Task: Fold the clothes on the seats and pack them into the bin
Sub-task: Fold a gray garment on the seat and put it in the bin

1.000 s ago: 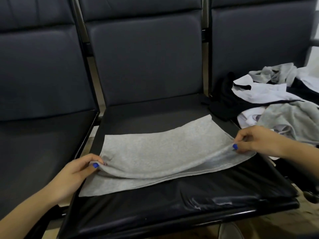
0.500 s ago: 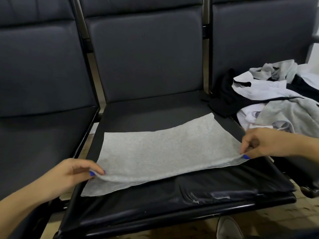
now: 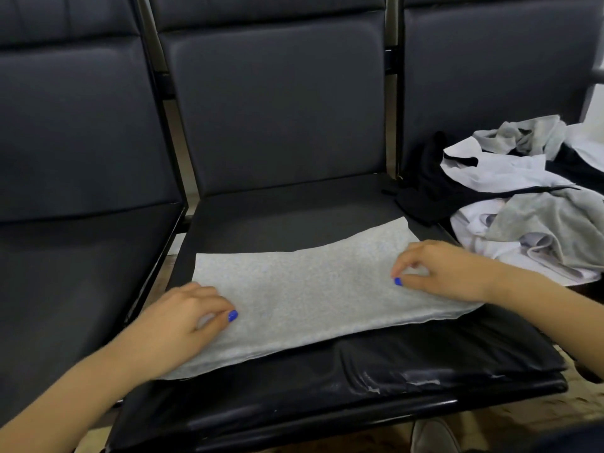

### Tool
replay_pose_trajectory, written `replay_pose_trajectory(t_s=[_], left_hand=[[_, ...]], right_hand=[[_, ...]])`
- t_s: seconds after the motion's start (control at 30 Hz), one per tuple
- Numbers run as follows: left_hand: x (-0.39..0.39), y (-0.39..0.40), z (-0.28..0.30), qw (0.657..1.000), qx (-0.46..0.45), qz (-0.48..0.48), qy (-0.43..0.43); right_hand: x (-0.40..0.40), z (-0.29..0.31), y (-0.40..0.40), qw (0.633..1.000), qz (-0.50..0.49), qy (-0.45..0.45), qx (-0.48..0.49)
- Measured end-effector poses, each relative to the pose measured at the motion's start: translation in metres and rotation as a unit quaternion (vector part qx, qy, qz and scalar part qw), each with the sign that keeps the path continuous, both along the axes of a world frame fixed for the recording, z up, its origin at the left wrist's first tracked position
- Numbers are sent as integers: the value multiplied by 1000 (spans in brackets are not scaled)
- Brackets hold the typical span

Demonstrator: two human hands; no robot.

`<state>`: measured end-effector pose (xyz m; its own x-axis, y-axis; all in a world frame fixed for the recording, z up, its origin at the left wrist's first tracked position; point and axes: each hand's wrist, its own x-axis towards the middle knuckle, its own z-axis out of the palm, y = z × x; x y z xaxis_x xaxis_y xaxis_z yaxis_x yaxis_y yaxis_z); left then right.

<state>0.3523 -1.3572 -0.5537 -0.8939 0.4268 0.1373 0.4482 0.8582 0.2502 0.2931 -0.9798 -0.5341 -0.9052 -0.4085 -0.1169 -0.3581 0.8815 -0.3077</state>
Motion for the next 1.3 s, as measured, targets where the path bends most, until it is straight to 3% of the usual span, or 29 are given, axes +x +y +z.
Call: replay_pose_trajectory(t_s=[0.1,0.23,0.47,0.63,0.73,0.83,0.9,1.07,1.3], left_hand=[[-9,28,-10,998,9,-45,-40],[-26,51,-32,992,-81,-22,-99],[-54,46,-44,980,-119,44,-152],[-64,34,-46,979,-136,60,-138],[-62,32,-49,979,-157,70,-113],[-62,33,-52,977,-171,73,-105],[-60,34,-51,977,-168,72,-111],[-49,42,-48,977,-136,18,-161],[-40,48,-47,978,-79,-33,-189]], right_hand=[[-9,-9,-20,997,13,-59,52],[-21,-17,-25,991,-31,-91,98],[-40,-15,3,961,-262,19,84],[-36,-14,11,952,-280,-68,108],[-38,-19,11,956,-270,-102,48],[-40,-20,15,940,-301,-101,-126],[-44,-19,18,924,-319,-53,-204],[-47,-6,34,924,-326,-1,-199],[-34,-2,76,863,-423,-146,-233]])
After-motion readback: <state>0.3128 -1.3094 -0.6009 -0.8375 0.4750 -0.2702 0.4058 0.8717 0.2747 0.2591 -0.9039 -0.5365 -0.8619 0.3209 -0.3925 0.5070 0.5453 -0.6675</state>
